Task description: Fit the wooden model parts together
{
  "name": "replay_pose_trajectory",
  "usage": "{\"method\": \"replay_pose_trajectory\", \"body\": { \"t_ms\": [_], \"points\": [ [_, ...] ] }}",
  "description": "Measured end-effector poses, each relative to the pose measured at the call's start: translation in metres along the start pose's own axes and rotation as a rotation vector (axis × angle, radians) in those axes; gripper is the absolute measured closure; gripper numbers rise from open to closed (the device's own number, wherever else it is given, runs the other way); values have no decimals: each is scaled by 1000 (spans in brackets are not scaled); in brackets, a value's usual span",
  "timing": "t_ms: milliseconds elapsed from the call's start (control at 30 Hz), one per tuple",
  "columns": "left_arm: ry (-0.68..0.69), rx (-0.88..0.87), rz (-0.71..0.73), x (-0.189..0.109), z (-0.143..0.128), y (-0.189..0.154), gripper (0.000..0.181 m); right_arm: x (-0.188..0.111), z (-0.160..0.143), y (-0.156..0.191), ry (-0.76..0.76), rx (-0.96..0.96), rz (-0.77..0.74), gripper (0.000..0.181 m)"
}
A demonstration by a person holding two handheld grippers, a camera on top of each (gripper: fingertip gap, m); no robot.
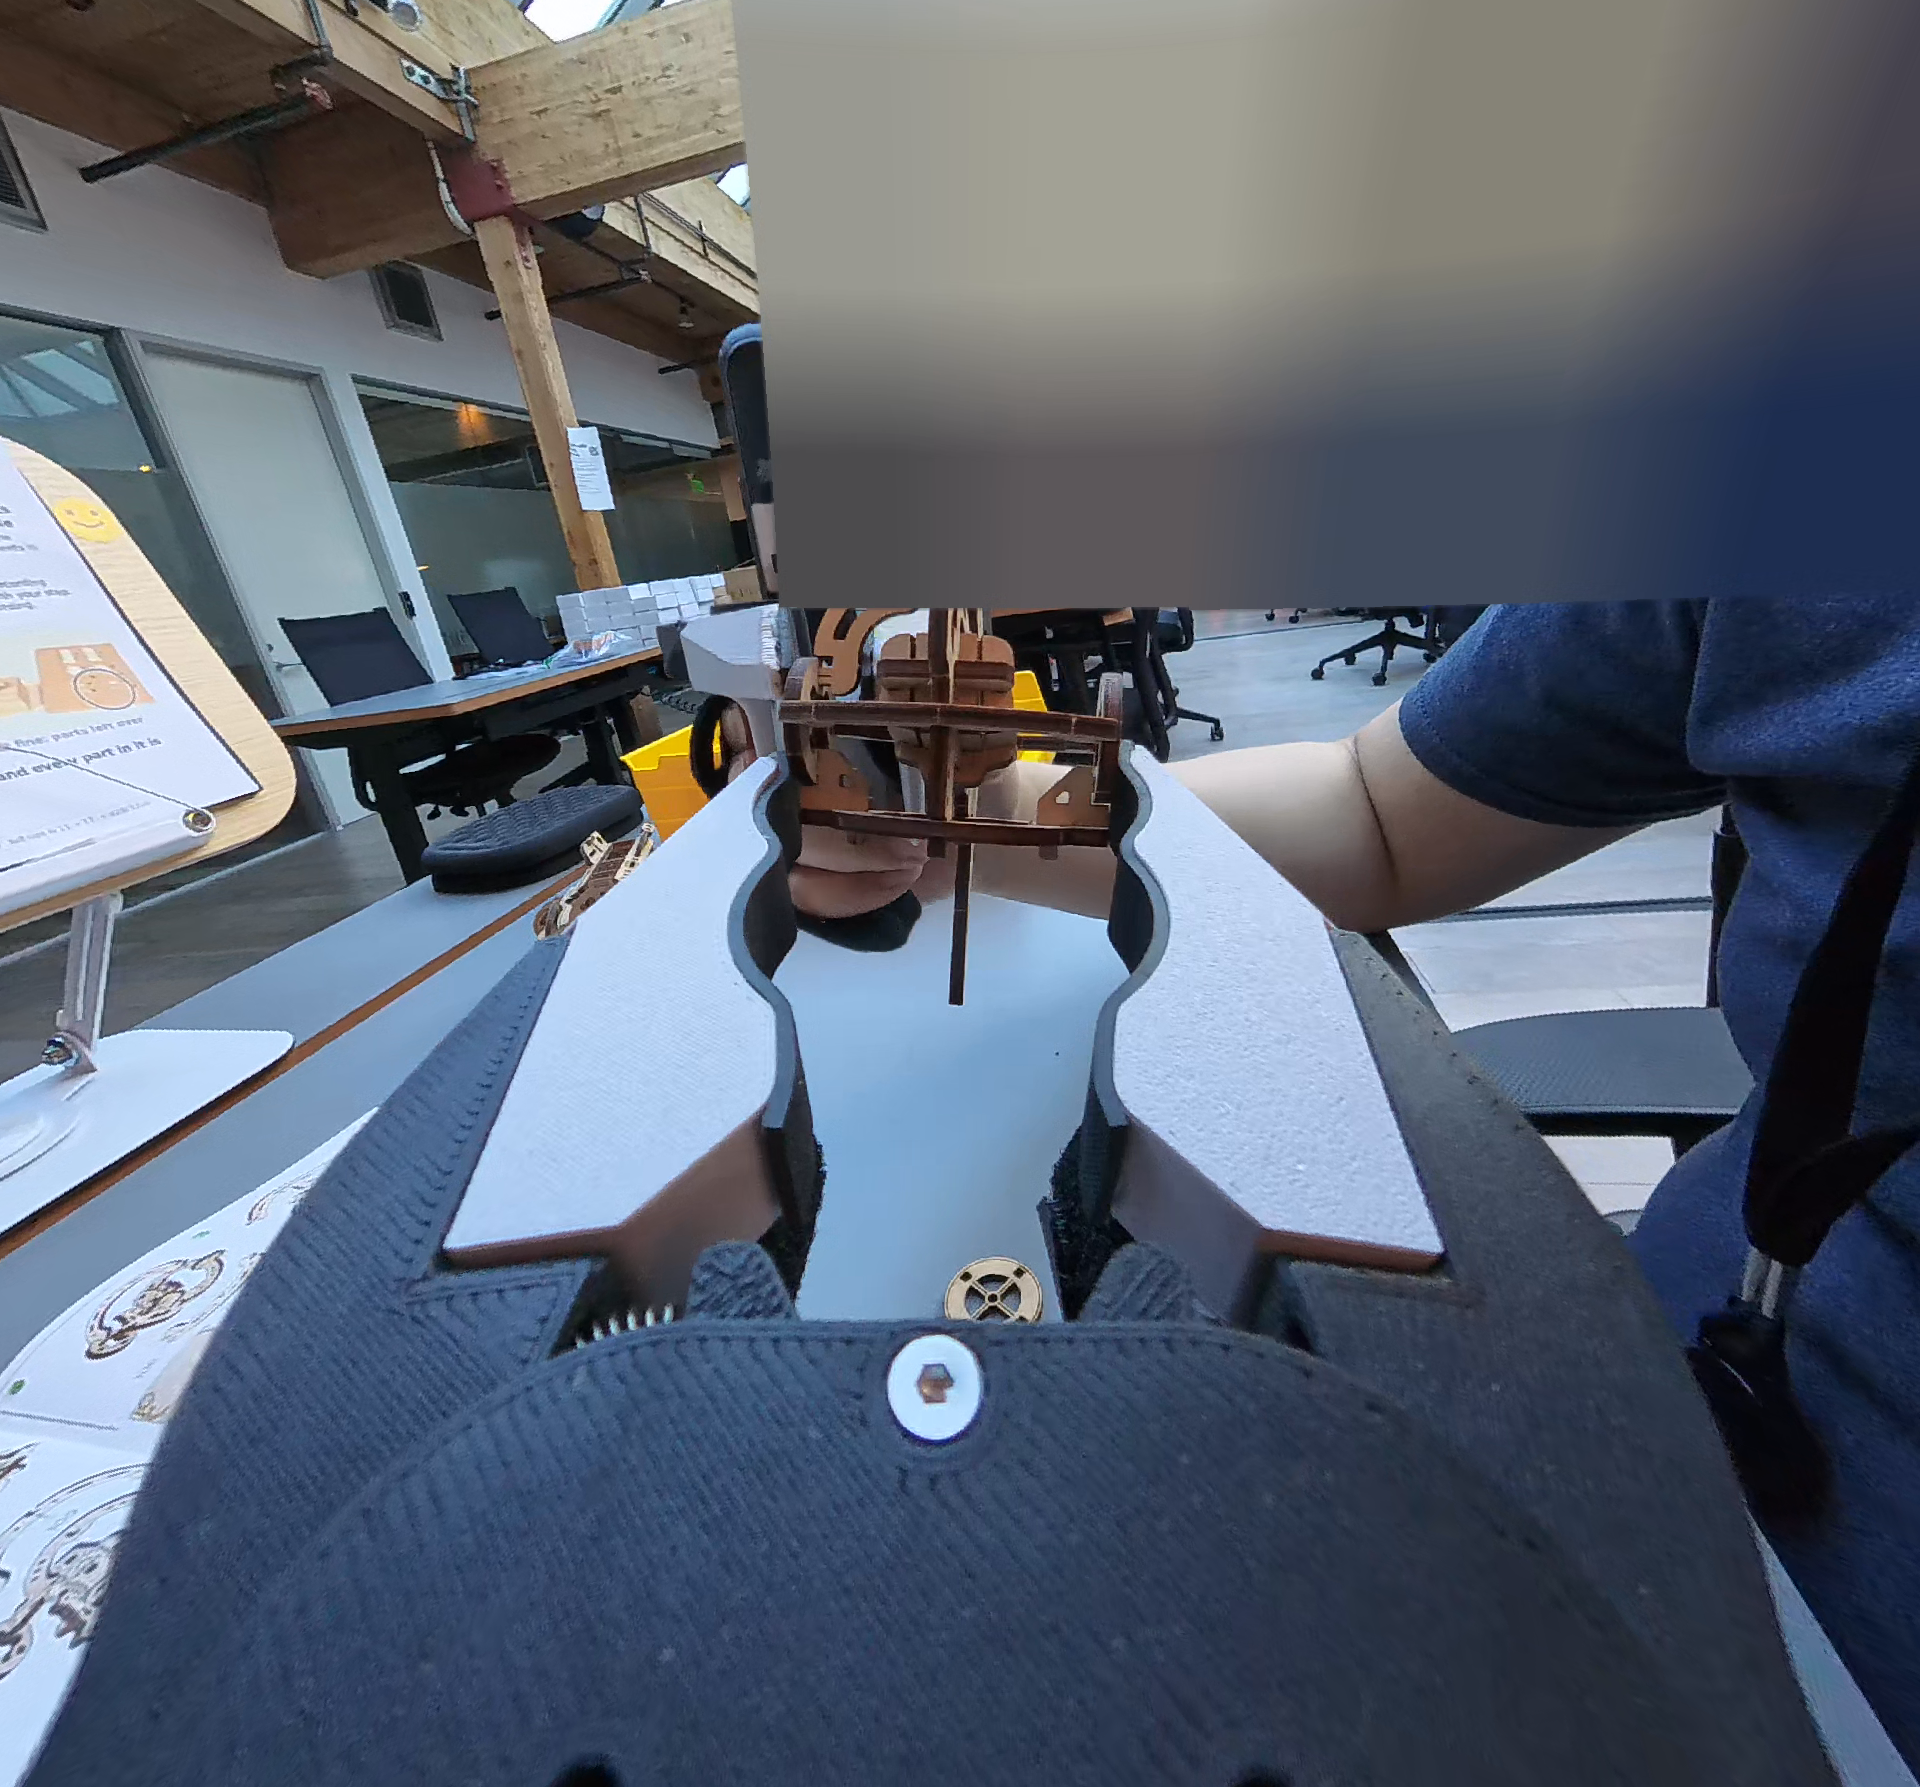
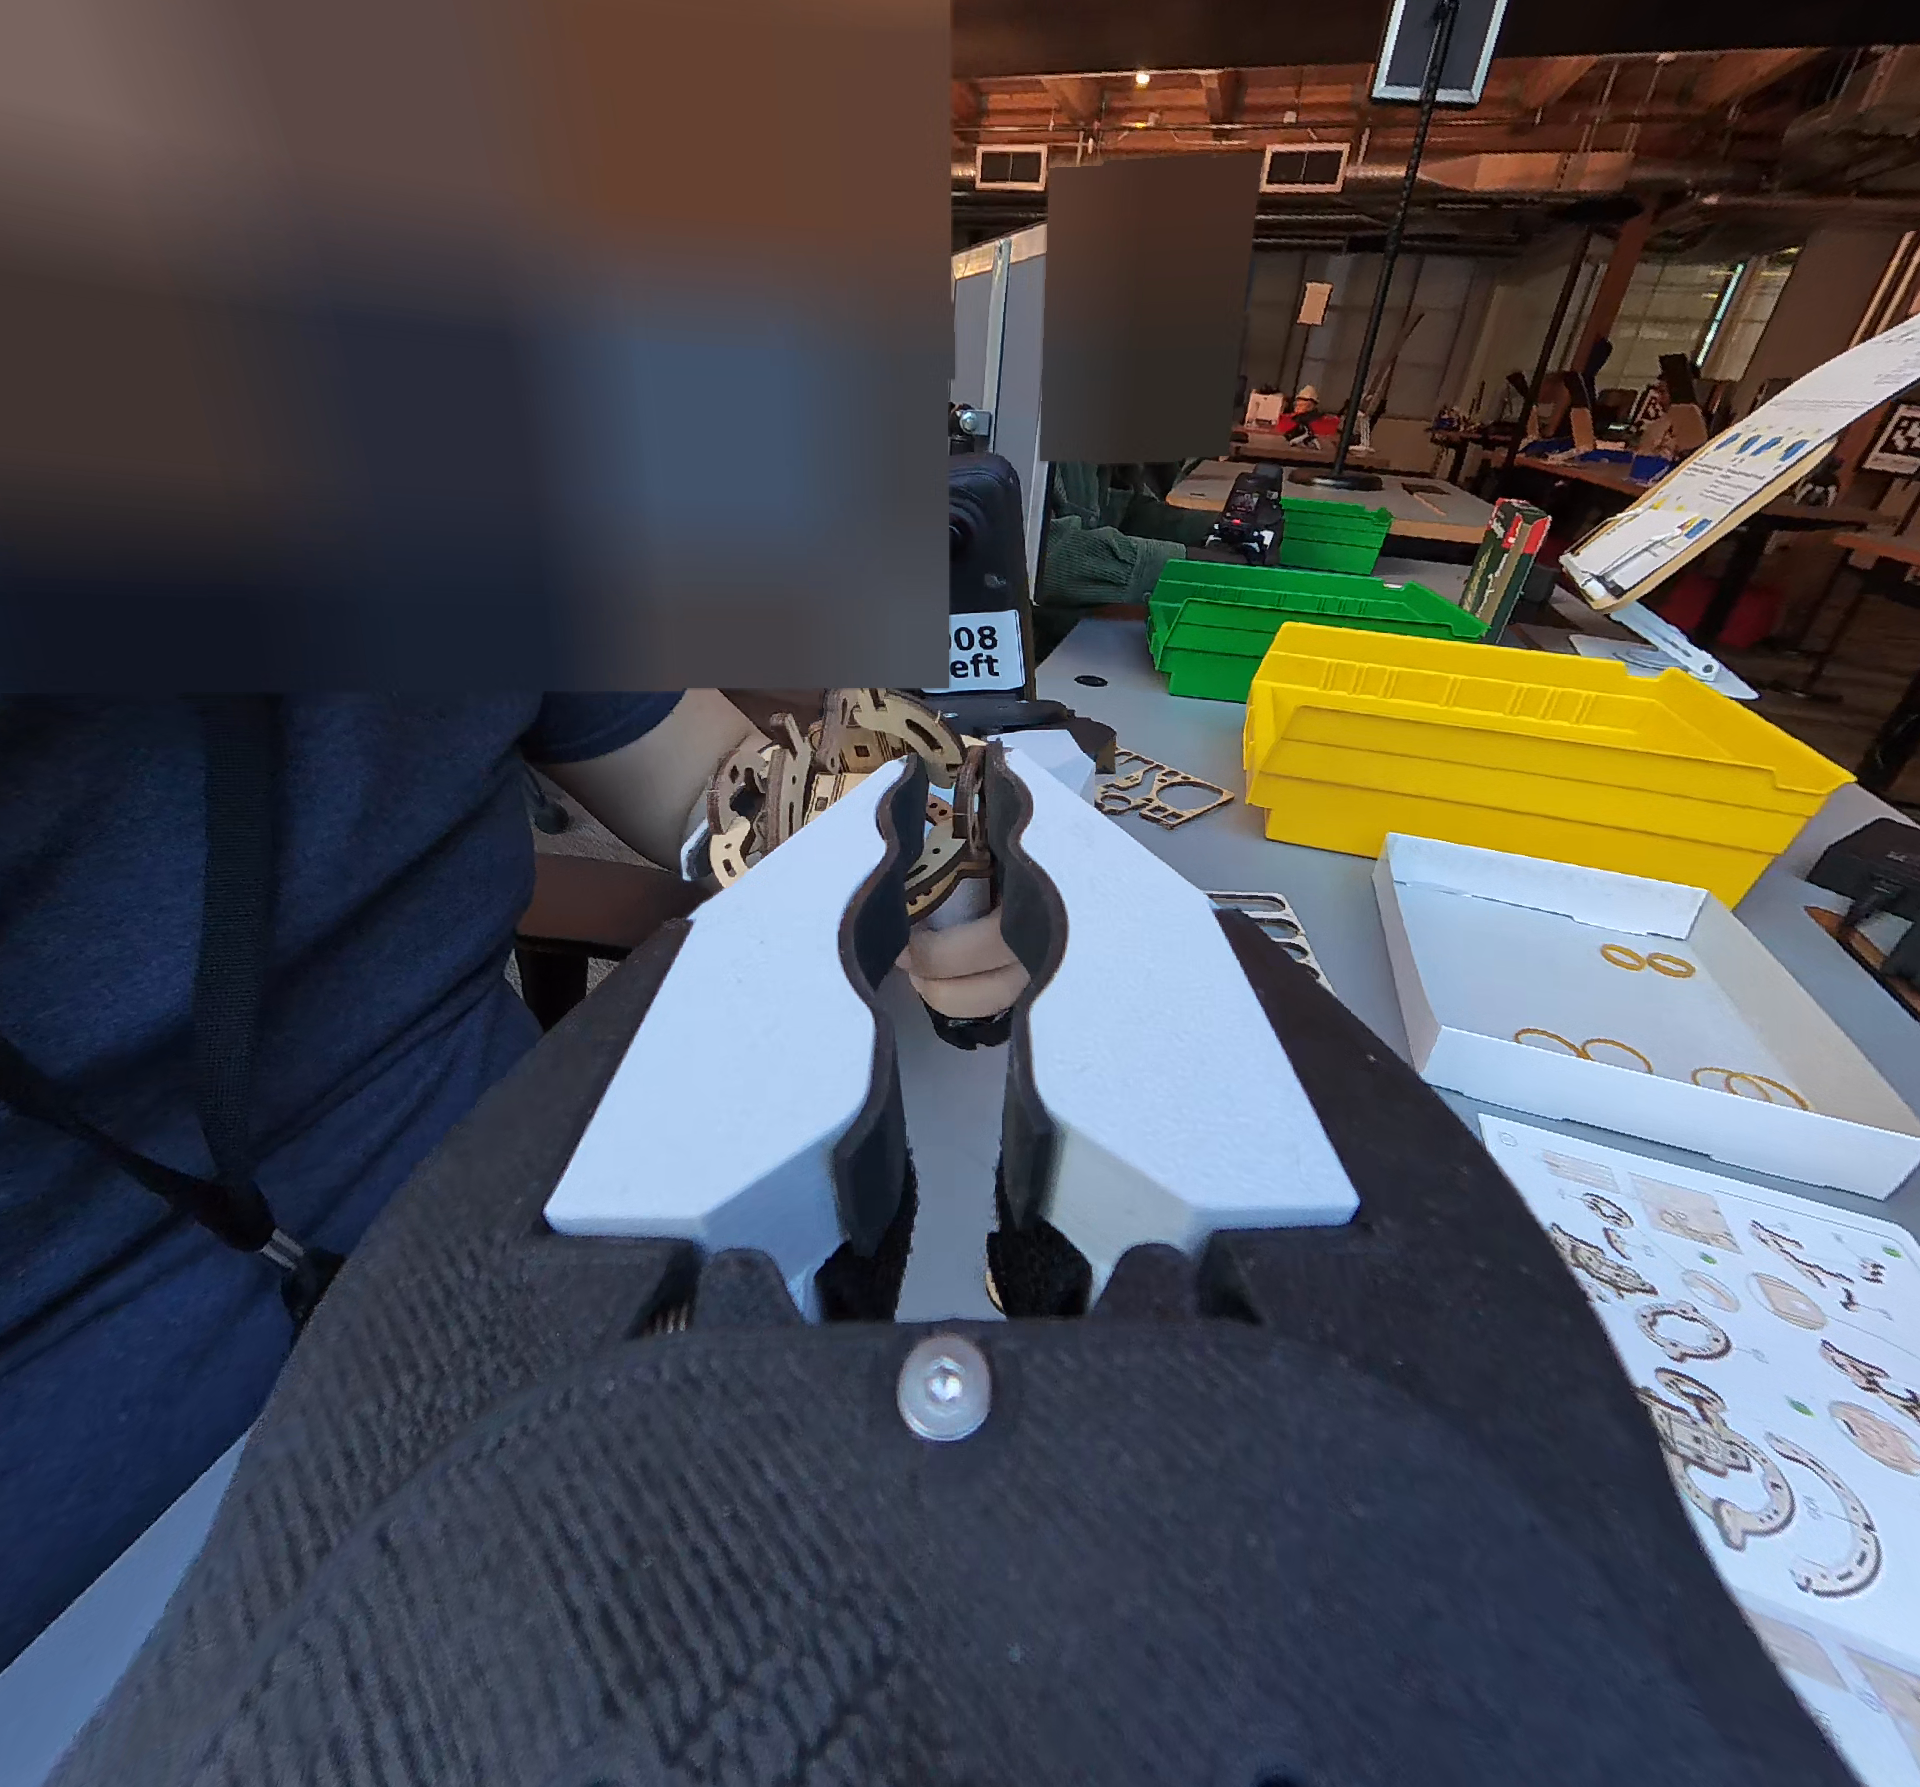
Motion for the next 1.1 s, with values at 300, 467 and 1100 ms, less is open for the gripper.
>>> {"method": "replay_pose_trajectory", "body": {
  "t_ms": [300,467,1100],
  "points": [
    [5,32,21,0,1,0,123,1,1,0,-39,35,10,172],
    [16,59,34,1,1,-1,123,1,1,0,-50,51,24,173],
    [30,75,37,1,0,-2,123,1,0,1,-63,24,13,173]
  ]
}}
Point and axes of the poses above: each gripper's, where its closed fingertips meet, x out along the fingers, z out of its top, y = z × x across the jaws, the point moved 3 cm from there along -x, back along the fingers, and after that the axes turned 11 degrees about -z, right-handed, at the moved point
